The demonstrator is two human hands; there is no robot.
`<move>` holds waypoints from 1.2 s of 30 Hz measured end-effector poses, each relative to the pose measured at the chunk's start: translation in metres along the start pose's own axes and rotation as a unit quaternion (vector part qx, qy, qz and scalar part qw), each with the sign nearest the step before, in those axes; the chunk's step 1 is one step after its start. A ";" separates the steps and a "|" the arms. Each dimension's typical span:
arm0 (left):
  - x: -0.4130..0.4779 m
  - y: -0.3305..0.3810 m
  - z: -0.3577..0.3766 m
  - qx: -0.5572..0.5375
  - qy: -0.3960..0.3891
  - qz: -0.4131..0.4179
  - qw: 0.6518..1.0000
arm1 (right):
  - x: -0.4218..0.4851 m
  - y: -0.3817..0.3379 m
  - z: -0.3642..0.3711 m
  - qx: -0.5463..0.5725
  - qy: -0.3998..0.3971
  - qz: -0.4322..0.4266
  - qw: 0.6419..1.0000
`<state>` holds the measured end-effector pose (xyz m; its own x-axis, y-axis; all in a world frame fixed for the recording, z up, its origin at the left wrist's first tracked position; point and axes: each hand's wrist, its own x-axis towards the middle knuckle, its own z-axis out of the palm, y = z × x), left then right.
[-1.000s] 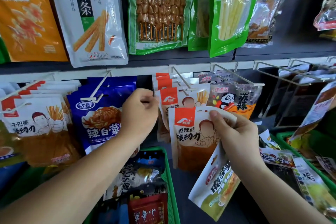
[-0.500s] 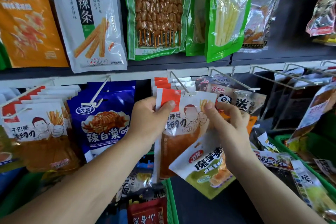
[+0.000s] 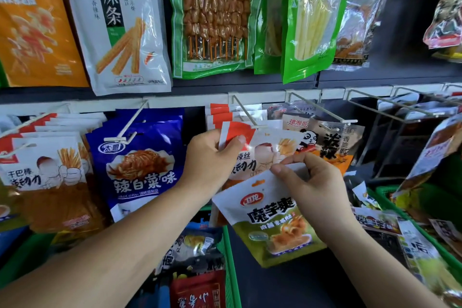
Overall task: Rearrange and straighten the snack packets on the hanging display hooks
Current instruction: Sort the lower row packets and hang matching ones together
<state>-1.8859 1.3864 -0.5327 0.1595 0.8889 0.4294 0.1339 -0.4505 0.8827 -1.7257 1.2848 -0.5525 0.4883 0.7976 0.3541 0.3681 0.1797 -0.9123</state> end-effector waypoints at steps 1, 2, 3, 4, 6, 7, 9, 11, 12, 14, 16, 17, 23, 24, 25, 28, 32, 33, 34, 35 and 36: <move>-0.001 0.002 -0.001 -0.014 -0.006 0.009 1.000 | 0.001 0.000 0.001 0.006 -0.001 -0.003 1.000; -0.002 0.004 -0.003 -0.023 -0.012 0.016 1.000 | 0.001 0.001 0.002 0.011 -0.003 -0.009 1.000; -0.002 0.005 -0.004 -0.029 -0.016 0.019 0.999 | 0.001 0.002 0.003 0.014 -0.002 -0.017 1.000; -0.001 0.004 -0.006 -0.031 -0.019 0.016 0.999 | 0.002 0.002 0.005 0.018 0.000 -0.026 1.000; 0.000 0.001 -0.010 -0.031 -0.015 0.002 0.999 | 0.001 0.002 0.008 0.035 0.006 -0.036 0.999; 0.001 -0.001 -0.012 -0.030 -0.010 -0.006 0.999 | 0.001 0.002 0.010 0.042 0.007 -0.041 0.998; 0.004 -0.004 -0.014 -0.031 0.001 -0.021 0.999 | 0.002 0.001 0.014 0.045 0.007 -0.050 0.998; 0.007 -0.002 -0.013 -0.029 0.015 -0.025 0.999 | 0.005 0.002 0.019 0.063 -0.004 -0.044 0.997; 0.010 0.000 -0.012 -0.025 0.017 -0.024 0.999 | 0.005 0.002 0.021 0.075 -0.010 -0.040 0.996; 0.013 0.004 -0.010 -0.026 0.010 -0.015 0.999 | 0.006 0.002 0.024 0.076 -0.015 -0.046 0.996; 0.013 0.005 -0.008 -0.036 -0.007 0.001 0.999 | 0.005 0.001 0.026 0.068 -0.020 -0.065 0.995; 0.012 0.005 -0.009 -0.036 -0.015 0.016 0.999 | 0.005 0.000 0.026 0.063 -0.022 -0.074 0.995; 0.003 -0.010 -0.020 -0.024 -0.066 0.052 0.996 | 0.004 -0.001 0.031 0.004 -0.042 -0.127 0.991; 0.002 -0.011 -0.022 -0.024 -0.068 0.050 0.996 | 0.004 -0.001 0.032 -0.001 -0.046 -0.129 0.991; 0.002 -0.012 -0.023 -0.023 -0.064 0.048 0.997 | 0.004 -0.002 0.034 -0.001 -0.051 -0.128 0.990; 0.004 -0.008 -0.024 -0.038 -0.050 0.039 0.997 | 0.005 -0.006 0.037 0.019 -0.057 -0.129 0.990; 0.005 -0.007 -0.025 -0.042 -0.049 -0.004 0.998 | 0.007 -0.005 0.038 0.017 -0.063 -0.124 0.990; 0.007 -0.009 -0.024 -0.035 -0.050 -0.014 0.998 | 0.007 -0.003 0.038 0.014 -0.066 -0.121 0.990; 0.008 -0.010 -0.022 -0.025 -0.050 -0.018 0.998 | 0.007 -0.002 0.039 0.017 -0.067 -0.117 0.991; 0.012 -0.012 -0.020 -0.014 -0.043 -0.022 0.999 | 0.008 -0.001 0.039 0.023 -0.063 -0.112 0.991; 0.015 -0.014 -0.019 -0.005 -0.034 -0.025 0.999 | 0.007 -0.001 0.039 0.030 -0.056 -0.104 0.993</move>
<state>-1.9037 1.4074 -0.5350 0.2199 0.9021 0.3712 0.1333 -0.4047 0.9047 -1.7530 1.3131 -0.5573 0.3144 0.7981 0.5140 0.4029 0.3781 -0.8335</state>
